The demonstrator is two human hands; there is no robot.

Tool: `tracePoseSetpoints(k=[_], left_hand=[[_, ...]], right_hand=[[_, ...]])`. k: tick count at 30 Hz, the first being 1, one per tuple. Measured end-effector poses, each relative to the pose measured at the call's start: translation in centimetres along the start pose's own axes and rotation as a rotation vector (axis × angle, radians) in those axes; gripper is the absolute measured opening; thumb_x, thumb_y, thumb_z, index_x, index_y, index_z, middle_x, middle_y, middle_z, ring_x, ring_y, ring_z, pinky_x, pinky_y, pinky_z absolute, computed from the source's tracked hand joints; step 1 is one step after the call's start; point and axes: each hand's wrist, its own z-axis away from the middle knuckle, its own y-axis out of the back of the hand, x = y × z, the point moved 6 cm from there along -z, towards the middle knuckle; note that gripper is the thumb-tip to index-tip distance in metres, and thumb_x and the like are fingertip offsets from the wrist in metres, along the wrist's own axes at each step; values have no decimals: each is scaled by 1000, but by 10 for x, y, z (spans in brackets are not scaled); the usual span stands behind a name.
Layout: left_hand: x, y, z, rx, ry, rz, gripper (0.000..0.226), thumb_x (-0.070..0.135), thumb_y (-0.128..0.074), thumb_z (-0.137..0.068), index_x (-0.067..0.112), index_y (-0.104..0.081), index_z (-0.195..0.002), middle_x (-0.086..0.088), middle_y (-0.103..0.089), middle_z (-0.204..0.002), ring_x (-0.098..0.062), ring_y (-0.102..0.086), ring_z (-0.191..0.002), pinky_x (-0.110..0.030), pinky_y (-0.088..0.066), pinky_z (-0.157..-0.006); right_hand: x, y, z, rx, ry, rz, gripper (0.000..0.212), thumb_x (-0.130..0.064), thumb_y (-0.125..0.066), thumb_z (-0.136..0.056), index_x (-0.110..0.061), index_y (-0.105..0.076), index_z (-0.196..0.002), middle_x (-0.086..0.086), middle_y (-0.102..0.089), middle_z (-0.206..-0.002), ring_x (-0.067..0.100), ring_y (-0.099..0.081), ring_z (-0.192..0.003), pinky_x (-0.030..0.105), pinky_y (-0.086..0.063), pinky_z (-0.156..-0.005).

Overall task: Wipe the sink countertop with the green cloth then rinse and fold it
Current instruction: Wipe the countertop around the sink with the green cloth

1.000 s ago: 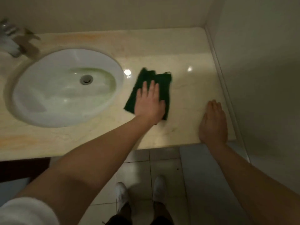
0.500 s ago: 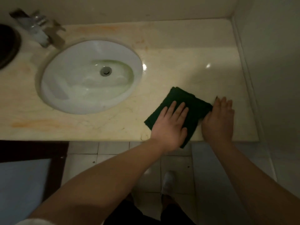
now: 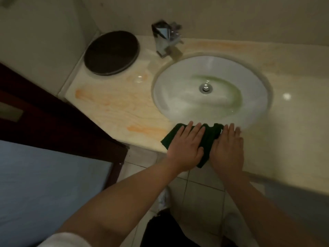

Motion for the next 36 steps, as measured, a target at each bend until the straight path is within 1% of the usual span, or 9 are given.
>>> tracePoseSetpoints(k=[4, 8, 12, 16, 24, 28, 30, 32, 36], left_hand=[[-53, 3, 10, 18, -49, 40, 68, 42, -24, -94, 15, -13, -155, -6, -13, -163, -25, -3, -151, -44, -2, -122], [-59, 6, 15, -11, -69, 172, 70, 46, -33, -95, 14, -14, -155, -6, -10, -164, -25, 1, -151, -47, -7, -122], [-119, 44, 33, 202, 81, 560, 59, 13, -46, -86, 12, -41, -145, -9, -34, -156, -26, -25, -146, -42, -27, -118], [-249, 74, 37, 278, 359, 227, 65, 23, -45, -93, 17, -21, -153, -6, -15, -163, -23, -5, -151, -41, -13, -121], [-374, 60, 9, 47, 319, 19, 68, 43, -24, -99, 14, 1, -155, -5, 5, -165, -21, 9, -150, -42, 1, -122], [-381, 52, 7, 57, 270, 18, 71, 47, -20, -97, 14, 7, -155, -4, 10, -164, -22, 12, -150, -44, 2, -122], [-381, 53, 7, 61, 266, 25, 73, 47, -20, -96, 13, 6, -154, -6, 10, -164, -23, 11, -150, -44, 2, -122], [-381, 54, 6, 73, 269, 24, 73, 48, -20, -95, 13, 6, -155, -7, 10, -164, -23, 12, -150, -44, 4, -121], [-382, 54, 4, 70, 254, 8, 76, 49, -19, -93, 11, 1, -155, -10, 3, -164, -27, 5, -151, -47, -2, -122]], right_hand=[[-49, -1, 0, 55, -62, -19, 64, -23, -24, -93, 4, -19, -151, 23, -17, -159, 37, -12, -149, 47, -12, -121], [-108, 7, -2, 124, 71, -31, 62, -28, -20, -95, 1, -24, -150, 20, -19, -160, 33, -14, -149, 41, -10, -119], [-134, -15, 2, 47, 119, -28, 65, -35, -20, -96, 0, -29, -149, 19, -24, -158, 34, -19, -148, 46, -18, -120], [-160, -41, 1, -22, 141, 121, 68, -39, -28, -95, -1, -24, -151, 18, -25, -158, 35, -23, -147, 48, -16, -119], [-217, -62, -37, -33, 28, 198, 83, -59, -17, -95, -3, -1, -154, 14, -4, -163, 29, -3, -151, 42, -4, -122], [-257, -68, -78, 98, -53, 67, 67, -40, -37, -99, 2, -26, -150, 19, -32, -155, 33, -30, -144, 40, -26, -116], [-267, -68, -89, 201, -85, -23, 44, -28, -41, -100, 0, -49, -134, 20, -61, -128, 36, -58, -117, 39, -47, -95], [-267, -57, -101, 274, -204, -215, 33, -26, -36, -102, -7, -59, -117, 15, -69, -100, 34, -66, -90, 34, -48, -75], [-267, -39, -147, 248, -457, -776, 40, -39, -28, -102, -13, -59, -105, 12, -66, -102, 30, -63, -95, 45, -50, -92]])
